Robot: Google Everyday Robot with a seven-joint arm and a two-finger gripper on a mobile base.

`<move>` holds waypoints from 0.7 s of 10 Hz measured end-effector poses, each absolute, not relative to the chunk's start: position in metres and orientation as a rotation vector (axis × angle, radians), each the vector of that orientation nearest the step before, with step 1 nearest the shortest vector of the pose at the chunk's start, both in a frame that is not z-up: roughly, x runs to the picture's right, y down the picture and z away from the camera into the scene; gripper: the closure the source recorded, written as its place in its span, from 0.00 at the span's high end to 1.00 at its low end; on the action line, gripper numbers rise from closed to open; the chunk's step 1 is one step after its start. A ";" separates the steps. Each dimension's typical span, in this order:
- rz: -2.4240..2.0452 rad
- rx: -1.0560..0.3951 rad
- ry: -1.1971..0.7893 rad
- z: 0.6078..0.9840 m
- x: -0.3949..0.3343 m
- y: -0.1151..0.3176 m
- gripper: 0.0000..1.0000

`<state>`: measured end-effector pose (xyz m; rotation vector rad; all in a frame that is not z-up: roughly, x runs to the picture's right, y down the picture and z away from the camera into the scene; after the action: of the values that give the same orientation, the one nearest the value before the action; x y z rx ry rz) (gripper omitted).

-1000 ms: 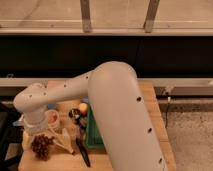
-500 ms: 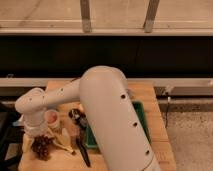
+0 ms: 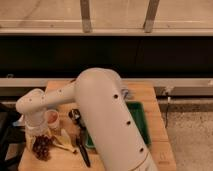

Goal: Place grapes in metal cup

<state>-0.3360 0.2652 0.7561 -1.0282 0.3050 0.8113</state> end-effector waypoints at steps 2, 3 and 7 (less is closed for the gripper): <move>0.829 -1.017 0.311 0.755 -0.331 0.263 0.29; 0.833 -1.011 0.314 0.754 -0.328 0.262 0.20; 0.854 -0.978 0.300 0.740 -0.316 0.247 0.00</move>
<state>-0.3157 0.2473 0.7403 -0.9778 0.3003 0.8535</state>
